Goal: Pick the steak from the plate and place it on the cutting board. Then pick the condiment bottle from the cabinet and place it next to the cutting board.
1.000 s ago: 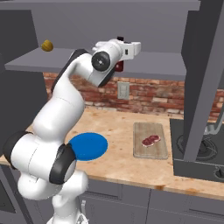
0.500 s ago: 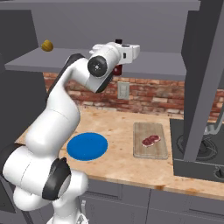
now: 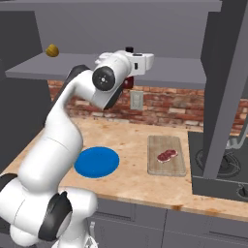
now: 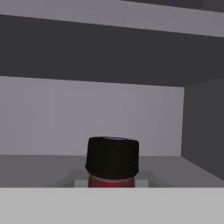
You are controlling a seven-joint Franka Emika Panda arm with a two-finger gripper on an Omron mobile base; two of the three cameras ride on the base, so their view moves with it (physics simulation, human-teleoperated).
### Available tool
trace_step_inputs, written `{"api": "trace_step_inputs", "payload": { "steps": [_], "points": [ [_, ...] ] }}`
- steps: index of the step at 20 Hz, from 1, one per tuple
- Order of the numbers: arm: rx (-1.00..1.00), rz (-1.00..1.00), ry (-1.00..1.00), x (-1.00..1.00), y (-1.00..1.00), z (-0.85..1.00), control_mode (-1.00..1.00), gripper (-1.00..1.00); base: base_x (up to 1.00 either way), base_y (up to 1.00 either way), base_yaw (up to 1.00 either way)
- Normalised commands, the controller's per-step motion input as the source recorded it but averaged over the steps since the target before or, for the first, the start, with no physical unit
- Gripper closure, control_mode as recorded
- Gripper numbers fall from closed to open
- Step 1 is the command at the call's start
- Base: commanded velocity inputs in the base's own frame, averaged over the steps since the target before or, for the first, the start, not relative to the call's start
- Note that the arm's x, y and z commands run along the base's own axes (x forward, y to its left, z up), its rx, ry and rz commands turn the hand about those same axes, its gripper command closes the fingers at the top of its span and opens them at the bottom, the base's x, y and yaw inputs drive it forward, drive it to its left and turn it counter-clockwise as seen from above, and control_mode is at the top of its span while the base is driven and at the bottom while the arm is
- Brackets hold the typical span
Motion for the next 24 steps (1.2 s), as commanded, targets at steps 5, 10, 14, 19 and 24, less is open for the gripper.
{"api": "trace_step_inputs", "payload": {
  "steps": [5,10,14,19,24],
  "points": [
    [0.0,0.0,0.01,-0.41,0.0,0.0,-1.0,1.0,0.0,0.0,0.0],
    [0.0,0.0,0.0,-0.44,0.04,-0.08,-1.0,1.0,0.0,0.0,0.0],
    [0.0,0.0,0.0,-0.44,0.09,-0.2,-1.0,1.0,0.0,0.0,0.0],
    [0.0,0.0,0.0,-0.46,0.12,-0.26,-1.0,1.0,0.0,0.0,0.0],
    [0.0,0.0,0.0,-0.45,0.13,-0.28,-1.0,1.0,0.0,0.0,0.0]
  ]
}}
